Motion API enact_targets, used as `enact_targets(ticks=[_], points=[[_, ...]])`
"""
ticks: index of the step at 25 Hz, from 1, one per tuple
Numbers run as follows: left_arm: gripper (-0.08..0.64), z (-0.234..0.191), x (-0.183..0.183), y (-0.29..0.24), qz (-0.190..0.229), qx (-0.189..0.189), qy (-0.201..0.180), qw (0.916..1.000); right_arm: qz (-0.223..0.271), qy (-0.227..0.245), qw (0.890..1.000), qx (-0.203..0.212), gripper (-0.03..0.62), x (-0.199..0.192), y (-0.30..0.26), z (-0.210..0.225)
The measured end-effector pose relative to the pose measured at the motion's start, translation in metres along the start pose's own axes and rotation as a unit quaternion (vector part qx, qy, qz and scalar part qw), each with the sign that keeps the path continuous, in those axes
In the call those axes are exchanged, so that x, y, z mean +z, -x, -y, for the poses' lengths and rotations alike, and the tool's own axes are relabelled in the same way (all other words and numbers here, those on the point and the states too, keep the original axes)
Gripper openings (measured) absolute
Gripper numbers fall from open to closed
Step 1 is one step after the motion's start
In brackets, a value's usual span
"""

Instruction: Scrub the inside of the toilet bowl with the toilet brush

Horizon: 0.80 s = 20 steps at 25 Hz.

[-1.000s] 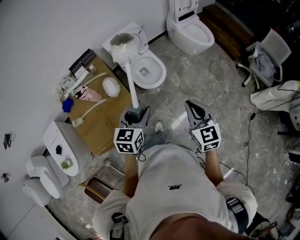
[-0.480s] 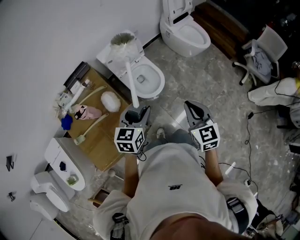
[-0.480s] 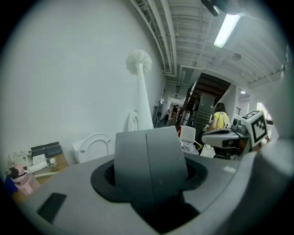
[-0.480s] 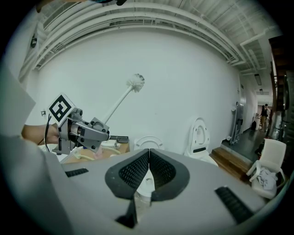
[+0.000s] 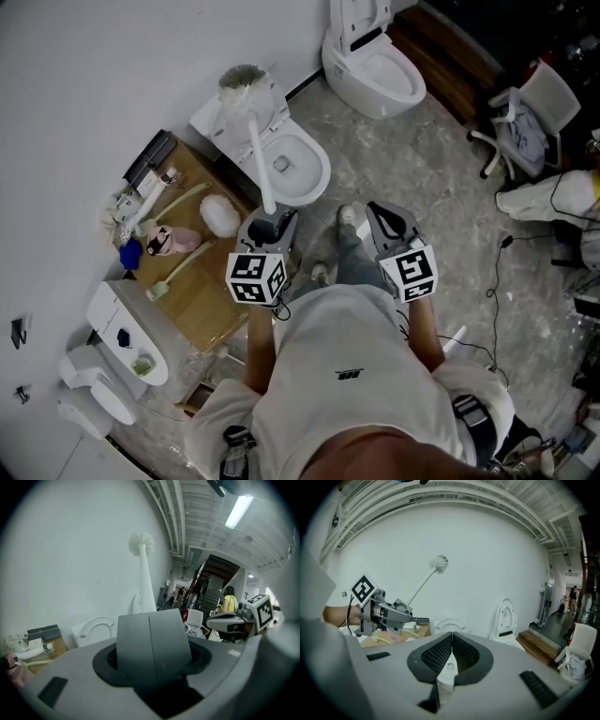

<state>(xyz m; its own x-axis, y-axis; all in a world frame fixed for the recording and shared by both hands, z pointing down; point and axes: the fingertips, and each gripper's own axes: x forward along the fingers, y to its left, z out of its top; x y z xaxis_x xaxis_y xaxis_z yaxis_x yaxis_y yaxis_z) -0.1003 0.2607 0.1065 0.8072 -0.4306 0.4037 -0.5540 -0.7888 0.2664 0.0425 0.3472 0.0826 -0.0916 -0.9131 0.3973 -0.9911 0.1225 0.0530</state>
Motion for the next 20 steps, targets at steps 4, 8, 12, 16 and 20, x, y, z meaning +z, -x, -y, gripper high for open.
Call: enact_targets(ticks=[4,8,12,16,20], points=[[0.253,-0.012,0.009,-0.025,-0.005,0.012,0.006,0.9999,-0.004,0.0,1.0,0.017,-0.005,0.005,-0.03,0.02],[0.252,-0.02,0.016,-0.05,-0.015,0.026,0.017,0.9994,-0.011,-0.001,0.999,0.038,-0.005,0.008,-0.056,0.043],[0.252,-0.027,0.02,-0.079,-0.022,0.038,0.029,0.9986,-0.021,-0.004,0.998,0.056,-0.005,0.005,-0.082,0.068],[0.252,-0.033,0.023,-0.11,-0.031,0.051,0.049,0.997,-0.037,-0.002,0.996,0.08,-0.005,0.002,-0.109,0.094],[0.252,-0.037,0.024,-0.14,-0.036,0.065,0.078,0.9942,-0.051,-0.002,0.992,0.115,-0.005,0.0,-0.134,0.117]])
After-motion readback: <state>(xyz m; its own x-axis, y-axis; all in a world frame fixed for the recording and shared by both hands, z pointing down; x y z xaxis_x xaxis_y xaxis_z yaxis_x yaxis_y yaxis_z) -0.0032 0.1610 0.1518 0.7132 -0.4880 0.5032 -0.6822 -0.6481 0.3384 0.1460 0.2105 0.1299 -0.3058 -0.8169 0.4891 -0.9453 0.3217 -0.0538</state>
